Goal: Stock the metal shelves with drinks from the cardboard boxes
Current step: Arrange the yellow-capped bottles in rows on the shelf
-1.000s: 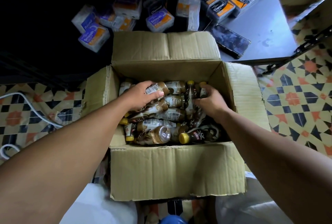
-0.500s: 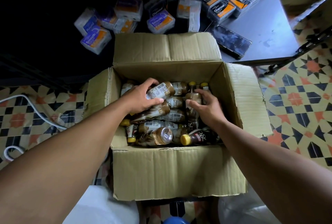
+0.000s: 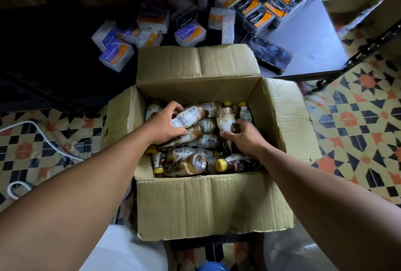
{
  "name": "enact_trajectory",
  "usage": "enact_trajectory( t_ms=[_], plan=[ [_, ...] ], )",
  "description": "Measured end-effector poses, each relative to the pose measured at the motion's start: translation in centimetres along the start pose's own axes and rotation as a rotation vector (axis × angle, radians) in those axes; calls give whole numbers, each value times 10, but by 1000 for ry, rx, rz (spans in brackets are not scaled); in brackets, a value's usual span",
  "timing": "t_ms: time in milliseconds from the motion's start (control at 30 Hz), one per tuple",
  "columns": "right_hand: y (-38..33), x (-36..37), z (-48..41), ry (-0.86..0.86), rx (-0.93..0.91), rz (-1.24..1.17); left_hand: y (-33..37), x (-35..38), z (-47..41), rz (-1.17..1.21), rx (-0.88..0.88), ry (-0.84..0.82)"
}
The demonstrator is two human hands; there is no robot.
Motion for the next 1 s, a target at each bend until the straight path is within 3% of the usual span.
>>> enact_trajectory(
  t_ms=[167,367,600,733,867,1000],
  plan=[
    [-26,-16,-1,92,-123,-137,10,-8,-2,53,64,40],
    [-29,-12,-6,19,-62,-368,17,-19,-3,56,90,116],
    [-32,-21,-2,-22,-13,-35,15,-27,4,-32,26,128],
    [-52,-44,8,104,-115,120,21,-35,14,-66,30,130],
    [-81,-67,27,284,-218,165,38,-55,27,-90,46,278],
    [-100,-67,38,345,-341,147,59,-68,36,-28,144,432]
  ],
)
Point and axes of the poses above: each hand's wrist, its own z-axis away from the middle knuckle, its own x-axis out of the palm, y = z × x, the point moved 10 cm from there along -z, towards the middle knuckle, and after that the axes turned 3 degrees about -y, right-handed, at the moved point
